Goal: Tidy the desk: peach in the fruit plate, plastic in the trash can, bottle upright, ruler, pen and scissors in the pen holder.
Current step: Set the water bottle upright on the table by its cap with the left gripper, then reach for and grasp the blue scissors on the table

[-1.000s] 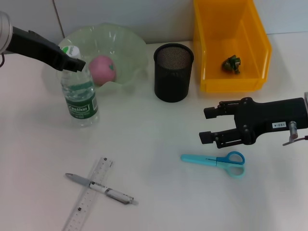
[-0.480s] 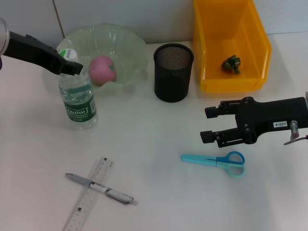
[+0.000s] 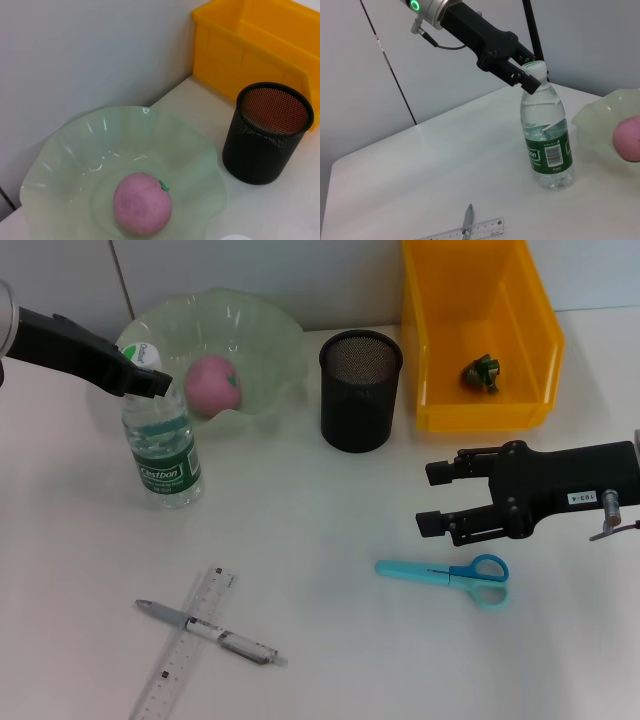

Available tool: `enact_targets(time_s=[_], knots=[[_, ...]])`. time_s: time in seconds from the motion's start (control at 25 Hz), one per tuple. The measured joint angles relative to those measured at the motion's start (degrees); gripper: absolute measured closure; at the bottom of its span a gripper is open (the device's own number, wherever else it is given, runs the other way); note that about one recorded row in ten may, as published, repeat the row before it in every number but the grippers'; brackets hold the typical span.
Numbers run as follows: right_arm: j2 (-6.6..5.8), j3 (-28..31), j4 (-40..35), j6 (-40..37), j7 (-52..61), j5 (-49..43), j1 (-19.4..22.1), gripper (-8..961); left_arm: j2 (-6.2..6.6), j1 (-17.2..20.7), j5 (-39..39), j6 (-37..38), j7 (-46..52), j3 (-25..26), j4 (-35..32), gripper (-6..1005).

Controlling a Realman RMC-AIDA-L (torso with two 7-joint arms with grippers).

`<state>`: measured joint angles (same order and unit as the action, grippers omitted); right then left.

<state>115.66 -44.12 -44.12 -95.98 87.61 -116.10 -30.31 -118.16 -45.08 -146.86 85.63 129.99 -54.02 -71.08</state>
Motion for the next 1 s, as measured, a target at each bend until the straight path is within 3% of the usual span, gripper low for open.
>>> enact_targets(time_s=[0.64,0.88,1.0], knots=[[0.09,0.0,0.0,0.0,0.0,0.0,0.0,246,-0.05,0.6,0.0,0.3,0.0,-0.2,-0.3,381],[0.09,0.0,0.1,0.0,0.0,0.0,0.0,248,-0.15,0.6,0.1,0.6,-0.5,0.0,-0.5,157],[0.09,0.0,0.1,0.0,0.0,0.0,0.0,249,-0.14,0.6,0.1,0.6,-0.5,0.2,-0.7,146]])
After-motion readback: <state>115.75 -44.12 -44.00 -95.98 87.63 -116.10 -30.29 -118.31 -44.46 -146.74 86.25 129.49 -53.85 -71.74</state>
